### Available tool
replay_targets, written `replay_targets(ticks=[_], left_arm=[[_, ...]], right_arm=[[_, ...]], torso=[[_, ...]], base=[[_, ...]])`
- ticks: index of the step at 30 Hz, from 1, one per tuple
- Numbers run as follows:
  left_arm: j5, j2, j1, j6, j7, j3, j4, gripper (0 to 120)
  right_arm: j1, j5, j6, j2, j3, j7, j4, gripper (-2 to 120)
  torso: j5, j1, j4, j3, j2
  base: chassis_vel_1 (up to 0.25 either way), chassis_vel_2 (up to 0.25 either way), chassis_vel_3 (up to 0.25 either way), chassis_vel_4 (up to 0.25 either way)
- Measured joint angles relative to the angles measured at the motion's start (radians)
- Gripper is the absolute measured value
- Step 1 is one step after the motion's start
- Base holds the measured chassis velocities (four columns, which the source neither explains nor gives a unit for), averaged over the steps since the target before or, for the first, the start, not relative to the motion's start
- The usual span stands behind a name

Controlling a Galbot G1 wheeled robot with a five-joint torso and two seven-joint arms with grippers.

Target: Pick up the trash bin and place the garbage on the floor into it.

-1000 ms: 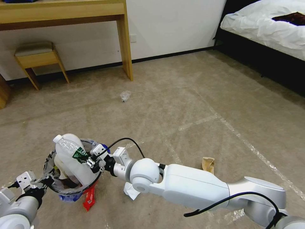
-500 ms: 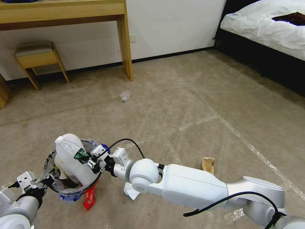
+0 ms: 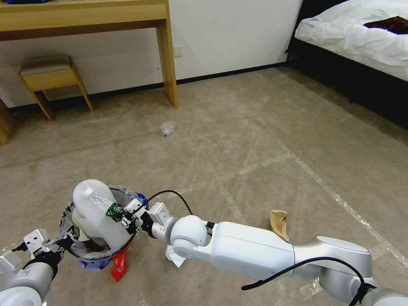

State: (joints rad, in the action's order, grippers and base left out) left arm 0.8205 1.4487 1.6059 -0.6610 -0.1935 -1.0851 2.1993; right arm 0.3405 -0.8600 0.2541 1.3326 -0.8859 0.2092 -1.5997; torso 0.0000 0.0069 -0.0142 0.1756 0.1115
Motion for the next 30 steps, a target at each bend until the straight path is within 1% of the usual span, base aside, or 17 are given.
replay_targets(ticks=[30], left_arm=[[-0.005, 0.001, -0.004, 0.002, 0.004, 0.008, -0.012, 1]], right_arm=[[0.016, 0.004, 0.013, 0.009, -0.024, 0.010, 0.014, 13]], torso=[[0.0000, 0.000, 0.0000, 0.000, 0.000]], base=[[0.000, 0.000, 0.000, 0.000]])
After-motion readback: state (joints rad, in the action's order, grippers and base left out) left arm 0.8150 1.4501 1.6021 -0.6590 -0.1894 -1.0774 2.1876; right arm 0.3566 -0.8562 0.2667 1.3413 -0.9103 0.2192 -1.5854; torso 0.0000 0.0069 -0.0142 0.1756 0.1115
